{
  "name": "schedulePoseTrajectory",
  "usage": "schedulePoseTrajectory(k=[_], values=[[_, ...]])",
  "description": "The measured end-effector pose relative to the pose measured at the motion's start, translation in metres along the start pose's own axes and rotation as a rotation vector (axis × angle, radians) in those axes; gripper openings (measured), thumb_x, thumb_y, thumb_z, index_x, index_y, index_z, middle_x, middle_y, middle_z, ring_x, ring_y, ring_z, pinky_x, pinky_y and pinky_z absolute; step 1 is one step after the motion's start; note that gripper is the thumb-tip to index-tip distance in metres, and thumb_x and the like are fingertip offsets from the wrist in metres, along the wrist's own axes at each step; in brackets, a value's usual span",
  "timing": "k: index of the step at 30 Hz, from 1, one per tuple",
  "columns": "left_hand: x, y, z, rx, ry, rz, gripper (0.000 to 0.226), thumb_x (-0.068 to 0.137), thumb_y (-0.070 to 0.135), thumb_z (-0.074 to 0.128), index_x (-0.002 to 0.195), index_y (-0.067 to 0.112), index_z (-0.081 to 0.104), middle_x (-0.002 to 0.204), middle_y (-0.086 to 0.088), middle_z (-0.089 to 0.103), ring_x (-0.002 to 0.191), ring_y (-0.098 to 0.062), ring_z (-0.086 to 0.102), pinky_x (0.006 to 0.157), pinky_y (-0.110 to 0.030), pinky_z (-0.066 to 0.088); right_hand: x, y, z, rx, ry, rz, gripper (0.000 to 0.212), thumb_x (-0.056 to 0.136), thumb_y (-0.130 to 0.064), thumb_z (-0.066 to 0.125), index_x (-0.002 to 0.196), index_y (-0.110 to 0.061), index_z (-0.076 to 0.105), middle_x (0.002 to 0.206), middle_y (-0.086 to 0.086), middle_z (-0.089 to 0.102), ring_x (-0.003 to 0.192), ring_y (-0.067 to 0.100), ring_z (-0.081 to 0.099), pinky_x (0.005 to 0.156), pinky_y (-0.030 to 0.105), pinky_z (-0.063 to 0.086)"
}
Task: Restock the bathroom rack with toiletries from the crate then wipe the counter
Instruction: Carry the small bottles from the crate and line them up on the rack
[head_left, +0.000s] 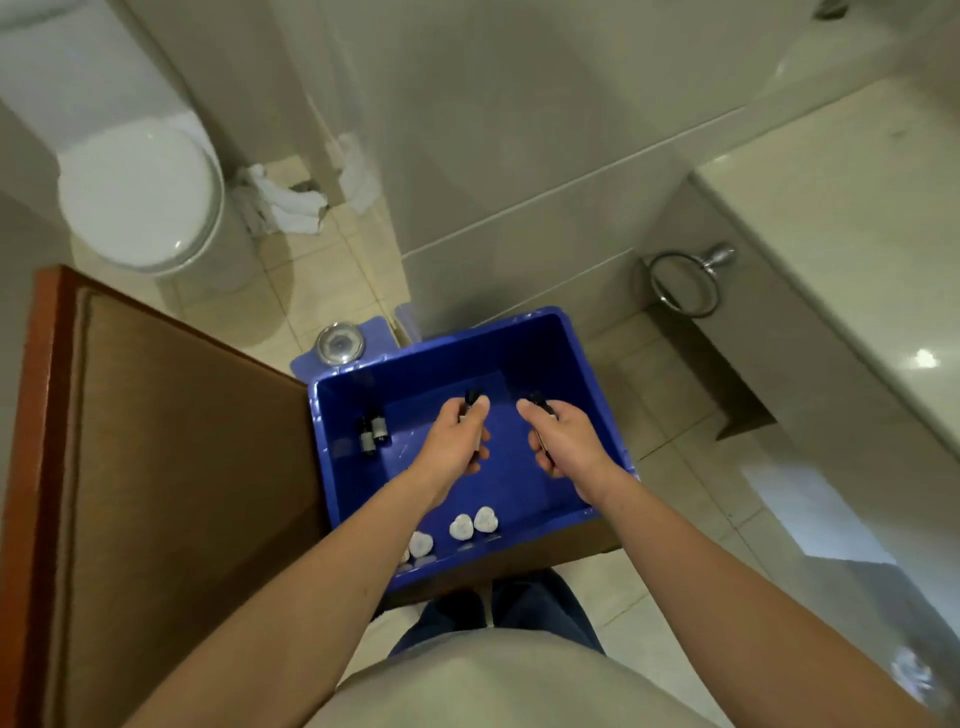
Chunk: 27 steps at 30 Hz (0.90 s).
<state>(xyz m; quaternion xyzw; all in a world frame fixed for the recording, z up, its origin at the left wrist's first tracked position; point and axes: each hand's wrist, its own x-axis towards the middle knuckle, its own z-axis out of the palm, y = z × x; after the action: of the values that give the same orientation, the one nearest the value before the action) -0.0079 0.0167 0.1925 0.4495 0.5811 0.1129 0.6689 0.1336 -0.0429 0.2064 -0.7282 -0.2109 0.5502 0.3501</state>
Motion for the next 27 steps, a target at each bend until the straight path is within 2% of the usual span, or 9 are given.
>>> schedulePoseTrajectory(k=[3, 5, 8, 11, 17, 20, 24, 27], values=[[-0.012, 0.018, 0.011, 0.009, -0.059, 0.006, 0.026, 0.100, 0.043, 0.041, 0.112, 0.022, 0.051, 0.083, 0.000, 0.059, 0.066, -0.012, 0.057, 0.058, -0.025, 0.049, -0.019, -0.005, -0.014, 0.099, 0.066, -0.001, 0.035, 0.098, -0.044, 0.047, 0.102, -0.012, 0.059, 0.060, -0.002, 0.054, 0.042, 0.011, 0.046, 0.039, 0.022, 0.034], [-0.019, 0.029, 0.020, 0.009, -0.103, 0.007, 0.023, 0.101, 0.040, 0.041, 0.113, 0.023, 0.051, 0.086, -0.001, 0.063, 0.069, -0.012, 0.060, 0.061, -0.025, 0.052, -0.031, -0.008, -0.024, 0.205, 0.106, 0.014, 0.034, 0.098, -0.045, 0.045, 0.106, -0.015, 0.060, 0.060, -0.002, 0.059, 0.043, 0.012, 0.051, 0.040, 0.022, 0.038], [-0.031, 0.046, 0.035, -0.041, -0.154, -0.017, 0.027, 0.100, 0.034, 0.043, 0.123, 0.022, 0.049, 0.095, -0.004, 0.067, 0.079, -0.016, 0.064, 0.071, -0.033, 0.055, -0.050, -0.013, -0.040, 0.336, 0.159, 0.000, 0.030, 0.098, -0.040, 0.047, 0.108, -0.015, 0.059, 0.070, 0.004, 0.065, 0.052, 0.015, 0.060, 0.047, 0.027, 0.049], [-0.044, 0.062, 0.052, -0.080, -0.220, -0.032, 0.033, 0.099, 0.030, 0.046, 0.131, 0.021, 0.047, 0.104, -0.007, 0.068, 0.088, -0.020, 0.065, 0.070, -0.036, 0.056, -0.069, -0.016, -0.057, 0.439, 0.211, -0.038, 0.025, 0.098, -0.033, 0.050, 0.109, -0.012, 0.057, 0.080, 0.009, 0.070, 0.065, 0.019, 0.068, 0.058, 0.032, 0.057], [-0.067, 0.089, 0.084, 0.019, -0.399, 0.038, 0.025, 0.098, 0.034, 0.050, 0.115, 0.018, 0.059, 0.111, -0.010, 0.068, 0.099, -0.022, 0.066, 0.071, -0.036, 0.058, -0.109, -0.015, -0.094, 0.523, 0.302, -0.121, 0.022, 0.098, -0.030, 0.054, 0.110, -0.012, 0.056, 0.091, 0.012, 0.071, 0.074, 0.022, 0.072, 0.064, 0.035, 0.059], [-0.076, 0.100, 0.106, 0.064, -0.465, 0.067, 0.026, 0.097, 0.036, 0.052, 0.114, 0.017, 0.059, 0.114, -0.011, 0.067, 0.107, -0.026, 0.064, 0.075, -0.039, 0.058, -0.128, -0.009, -0.114, 0.519, 0.365, -0.153, 0.020, 0.096, -0.033, 0.056, 0.108, -0.017, 0.059, 0.097, 0.012, 0.071, 0.081, 0.022, 0.073, 0.070, 0.037, 0.061], [-0.089, 0.109, 0.141, 0.132, -0.565, 0.101, 0.029, 0.095, 0.037, 0.057, 0.117, 0.017, 0.060, 0.111, -0.009, 0.071, 0.107, -0.026, 0.066, 0.078, -0.039, 0.058, -0.150, 0.000, -0.143, 0.562, 0.444, -0.182, 0.022, 0.094, -0.035, 0.059, 0.107, -0.016, 0.060, 0.102, 0.016, 0.072, 0.093, 0.030, 0.071, 0.084, 0.048, 0.058], [-0.102, 0.114, 0.173, 0.196, -0.623, 0.138, 0.031, 0.093, 0.037, 0.059, 0.118, 0.019, 0.061, 0.110, -0.008, 0.071, 0.107, -0.024, 0.066, 0.080, -0.039, 0.057, -0.168, 0.009, -0.170, 0.606, 0.499, -0.211, 0.021, 0.094, -0.032, 0.060, 0.105, -0.015, 0.060, 0.096, 0.015, 0.073, 0.084, 0.028, 0.073, 0.081, 0.045, 0.058]])
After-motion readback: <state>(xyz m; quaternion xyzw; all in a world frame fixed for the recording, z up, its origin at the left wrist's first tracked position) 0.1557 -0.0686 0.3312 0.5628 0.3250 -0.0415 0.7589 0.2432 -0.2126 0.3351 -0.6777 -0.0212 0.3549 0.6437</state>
